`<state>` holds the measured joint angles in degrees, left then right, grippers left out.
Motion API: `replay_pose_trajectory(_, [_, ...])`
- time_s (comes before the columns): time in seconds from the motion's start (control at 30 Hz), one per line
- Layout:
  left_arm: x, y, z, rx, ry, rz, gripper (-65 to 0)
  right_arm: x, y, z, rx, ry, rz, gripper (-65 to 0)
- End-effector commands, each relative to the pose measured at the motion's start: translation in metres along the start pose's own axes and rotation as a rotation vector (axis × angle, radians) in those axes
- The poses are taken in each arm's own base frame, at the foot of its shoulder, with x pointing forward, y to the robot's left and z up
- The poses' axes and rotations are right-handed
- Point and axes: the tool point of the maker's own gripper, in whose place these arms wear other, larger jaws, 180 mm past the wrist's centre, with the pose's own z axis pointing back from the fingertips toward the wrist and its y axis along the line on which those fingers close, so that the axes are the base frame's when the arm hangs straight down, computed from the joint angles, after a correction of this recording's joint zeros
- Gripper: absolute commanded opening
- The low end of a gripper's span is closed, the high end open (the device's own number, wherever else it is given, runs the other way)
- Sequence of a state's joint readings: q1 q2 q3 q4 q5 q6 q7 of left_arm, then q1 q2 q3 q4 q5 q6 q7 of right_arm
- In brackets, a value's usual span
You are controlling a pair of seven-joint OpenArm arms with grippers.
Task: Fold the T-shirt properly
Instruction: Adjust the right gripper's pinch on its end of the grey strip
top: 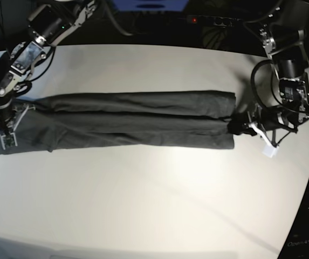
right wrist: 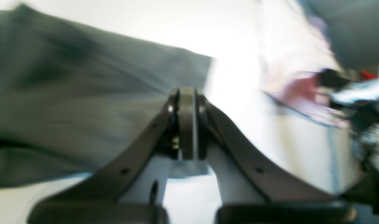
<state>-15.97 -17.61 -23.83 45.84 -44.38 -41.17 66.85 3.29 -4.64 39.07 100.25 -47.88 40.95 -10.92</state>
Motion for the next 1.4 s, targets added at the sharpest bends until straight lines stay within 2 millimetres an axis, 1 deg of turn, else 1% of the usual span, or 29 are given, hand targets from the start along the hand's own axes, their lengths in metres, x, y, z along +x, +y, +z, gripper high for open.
replay_pose_trajectory(0.0, [-0.027, 0.017, 0.003, 0.083, 0.131, -0.003, -61.4, 0.017, -0.011, 0.001, -0.036, -0.052, 0.002, -64.6])
replay_pose_trajectory(0.07, [-0.027, 0.017, 0.003, 0.083, 0.131, -0.003, -61.4, 0.021, 0.003, -0.003, 0.007, -0.074, -0.017, -64.6])
replay_pose_trajectory(0.17, [-0.028, 0.017, 0.003, 0.084, 0.132, -0.002, -61.4, 0.014, 0.023, -0.013, 0.077, -0.077, -0.077, -64.6])
replay_pose_trajectory(0.3, [-0.027, 0.017, 0.003, 0.084, 0.131, -0.001, -61.4, -0.005, 0.036, -0.028, 0.139, -0.036, -0.085, -64.6])
replay_pose_trajectory(0.37, [-0.027, 0.017, 0.003, 0.084, 0.131, -0.001, -61.4, -0.007, 0.037, -0.038, 0.154, -0.03, -0.101, -64.6])
replay_pose_trajectory(0.4, [-0.027, 0.017, 0.003, 0.084, 0.131, -0.001, -61.4, -0.007, 0.041, -0.041, 0.168, -0.035, -0.109, -64.6])
replay_pose_trajectory(0.43, [-0.027, 0.017, 0.003, 0.084, 0.131, -0.001, -61.4, -0.008, 0.046, -0.042, 0.181, -0.043, -0.118, -64.6])
replay_pose_trajectory(0.5, [-0.027, 0.017, 0.003, 0.084, 0.131, -0.001, -61.4, -0.01, 0.049, -0.046, 0.198, -0.064, -0.12, -64.6])
replay_pose_trajectory(0.63, [-0.027, 0.02, 0.005, 0.087, 0.132, 0.004, -61.4, -0.017, 0.067, -0.05, 0.251, -0.089, -0.146, -64.6])
replay_pose_trajectory(0.73, [-0.026, 0.021, 0.007, 0.091, 0.13, 0.002, -61.3, -0.027, 0.069, -0.053, 0.261, -0.09, -0.177, -64.6])
replay_pose_trajectory(0.9, [-0.03, 0.021, 0.007, 0.091, 0.157, 0.002, -60.9, -0.029, 0.072, -0.053, 0.268, -0.103, -0.194, -64.6])
replay_pose_trajectory(1.03, [-0.03, 0.019, 0.008, 0.09, 0.173, -0.006, -60.6, -0.029, 0.073, -0.053, 0.268, -0.102, -0.194, -64.6])
replay_pose_trajectory(1.07, [-0.027, 0.017, 0.008, 0.089, 0.178, -0.01, -59.4, -0.029, 0.073, -0.053, 0.268, -0.102, -0.194, -64.6])
replay_pose_trajectory(1.1, [-0.026, 0.016, 0.009, 0.088, 0.187, -0.015, -56.3, -0.028, 0.072, -0.053, 0.268, -0.104, -0.194, -64.6])
replay_pose_trajectory(1.13, [-0.027, 0.015, 0.009, 0.085, 0.199, -0.015, -51.0, -0.028, 0.072, -0.053, 0.268, -0.104, -0.194, -64.6])
replay_pose_trajectory(1.17, [-0.025, 0.014, 0.009, 0.083, 0.202, -0.02, -45.5, -0.028, 0.073, -0.053, 0.269, -0.104, -0.193, -64.6])
replay_pose_trajectory(1.23, [-0.022, 0.009, 0.008, 0.06, 0.185, -0.013, -37.0, -0.028, 0.073, -0.053, 0.269, -0.104, -0.193, -64.6])
replay_pose_trajectory(1.27, [-0.019, 0.006, 0.008, 0.039, 0.165, -0.005, -34.4, -0.028, 0.073, -0.053, 0.269, -0.104, -0.193, -64.6])
replay_pose_trajectory(1.3, [-0.016, 0.002, 0.007, 0.014, 0.144, 0.005, -33.5, -0.028, 0.073, -0.053, 0.269, -0.104, -0.193, -64.6])
replay_pose_trajectory(1.37, [-0.01, -0.006, 0.007, -0.028, 0.11, 0.017, -34.4, -0.028, 0.073, -0.053, 0.269, -0.105, -0.192, -64.6])
